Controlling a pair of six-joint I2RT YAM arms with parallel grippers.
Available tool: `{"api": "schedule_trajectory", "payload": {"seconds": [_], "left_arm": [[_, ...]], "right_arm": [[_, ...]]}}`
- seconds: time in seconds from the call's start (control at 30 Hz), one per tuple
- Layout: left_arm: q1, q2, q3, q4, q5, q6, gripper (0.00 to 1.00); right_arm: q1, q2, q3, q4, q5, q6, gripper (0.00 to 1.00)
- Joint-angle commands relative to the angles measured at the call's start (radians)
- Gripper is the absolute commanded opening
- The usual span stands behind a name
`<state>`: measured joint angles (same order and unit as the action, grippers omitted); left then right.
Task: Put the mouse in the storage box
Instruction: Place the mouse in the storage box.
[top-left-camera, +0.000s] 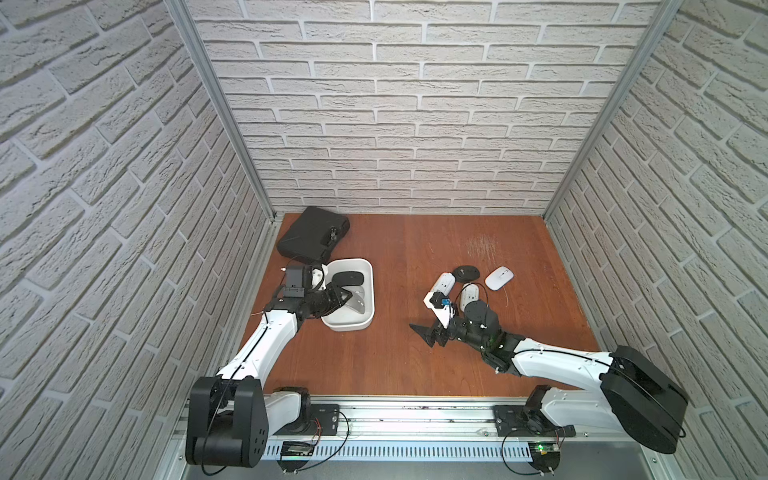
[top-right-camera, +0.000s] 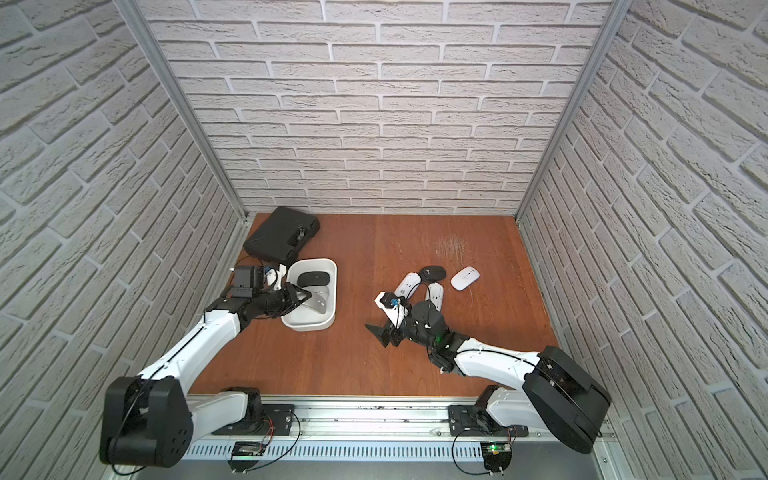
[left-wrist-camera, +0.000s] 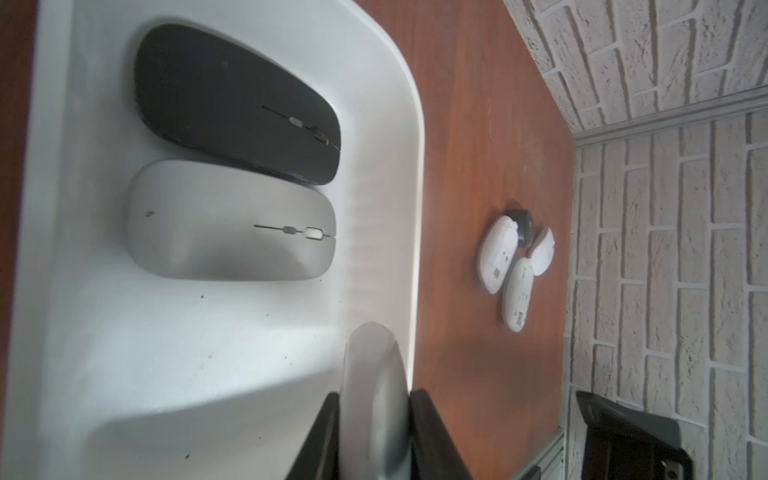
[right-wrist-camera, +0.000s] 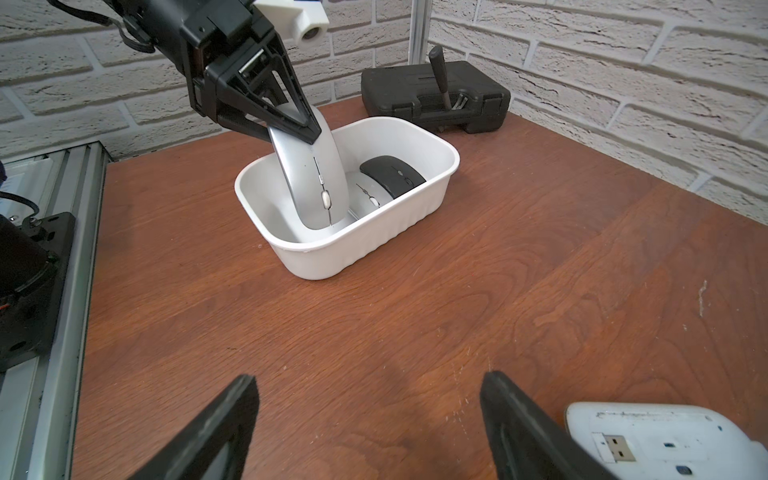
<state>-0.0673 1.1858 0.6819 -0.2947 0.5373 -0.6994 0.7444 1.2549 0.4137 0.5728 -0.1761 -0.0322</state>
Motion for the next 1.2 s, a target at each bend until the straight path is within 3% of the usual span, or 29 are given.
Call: {"api": "schedule_trajectory", "payload": {"seconds": [0.0,0.13,0.43,0.57,0.73,0.83,1.17], "left_arm": [[-0.004,0.019,-0.011,0.055,-0.054,0.013,0.00],[-0.049,0.075,0.005,0.055,-0.123,0.033,0.00],[-0.061,0.166,0.004,0.112,-0.125,0.029,0.00],[-0.068,0.166,0.004,0.095,-0.140,0.034,0.17],[-0.068,0.132,0.013,0.019,-0.200,0.053,0.53],[-0.068,0.117,0.027,-0.020,-0.222,0.062,0.67],[-0.070,0.091,0.084,-0.113,-0.299,0.078,0.81]], "right_arm": [[0.009,0.009,-0.003,0.045,0.011,0.015,0.88],[0.009,0.014,-0.001,0.047,0.009,0.018,0.87],[0.009,0.014,-0.007,0.045,0.019,0.017,0.87],[0.009,0.015,-0.008,0.044,0.021,0.017,0.87],[0.009,0.023,-0.007,0.051,0.026,0.018,0.87],[0.009,0.032,-0.009,0.061,0.023,0.022,0.87],[0.009,0.036,-0.010,0.064,0.027,0.026,0.87]]}}
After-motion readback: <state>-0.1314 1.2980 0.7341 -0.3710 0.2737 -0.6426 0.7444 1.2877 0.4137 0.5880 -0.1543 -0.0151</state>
